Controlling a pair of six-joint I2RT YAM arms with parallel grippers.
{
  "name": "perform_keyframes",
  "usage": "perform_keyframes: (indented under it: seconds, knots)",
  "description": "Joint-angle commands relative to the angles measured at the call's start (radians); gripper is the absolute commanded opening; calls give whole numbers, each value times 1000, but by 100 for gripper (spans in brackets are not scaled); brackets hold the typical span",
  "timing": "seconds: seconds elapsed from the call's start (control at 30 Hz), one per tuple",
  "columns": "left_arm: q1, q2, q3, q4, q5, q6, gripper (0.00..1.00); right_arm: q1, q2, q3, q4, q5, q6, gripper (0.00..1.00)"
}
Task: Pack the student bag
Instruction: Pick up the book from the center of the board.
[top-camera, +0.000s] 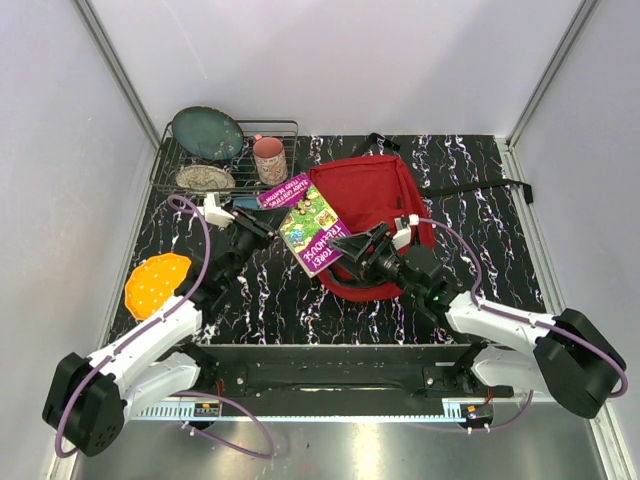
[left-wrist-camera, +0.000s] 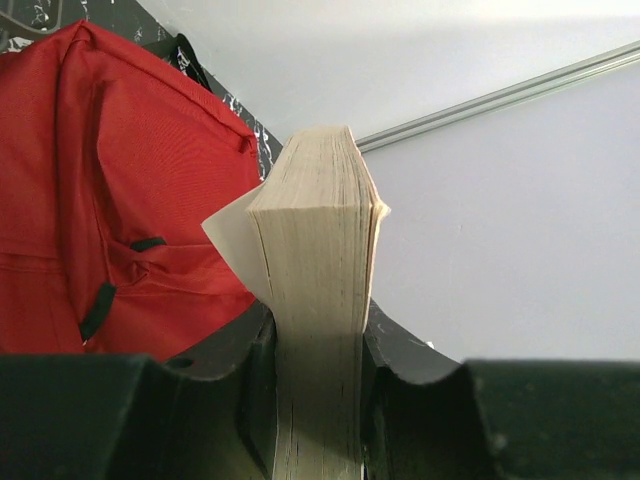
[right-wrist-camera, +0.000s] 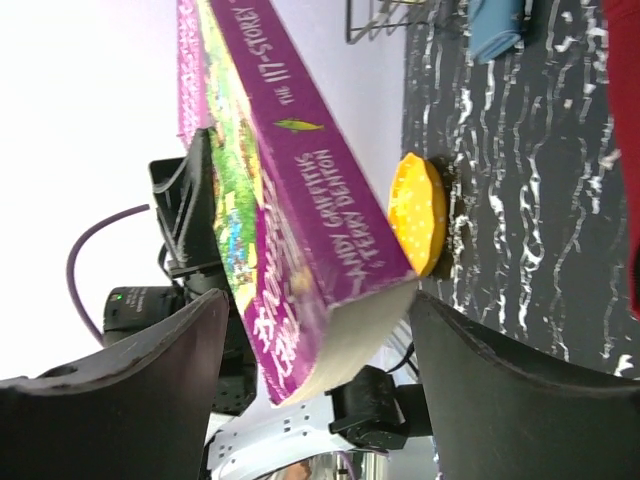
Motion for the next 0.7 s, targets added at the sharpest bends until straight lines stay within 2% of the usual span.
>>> perform_keyframes:
  seconds: [0.0,0.13,0.5,0.53,0.6,0.63,0.67]
  knots:
    - [-6,6,26,201,38,0,0,7,32,73,144,-5,15,73]
    - [-6,25,3,243,64,-14,0,6,90,94,210,-45,26,59]
    - [-11,32,-43,307,70,18,0,7,188,105,368,-73,98,56]
    - [-13,40,-47,315,71,14,0,7,202,109,381,-78,107,54]
    - [-14,45,-53,324,71,9,0,9,233,114,429,-84,115,41]
    - [-14,48,-54,324,73,10,0,9,239,113,440,-82,118,29]
    - [-16,48,-53,323,71,12,0,9,242,113,438,-81,121,26]
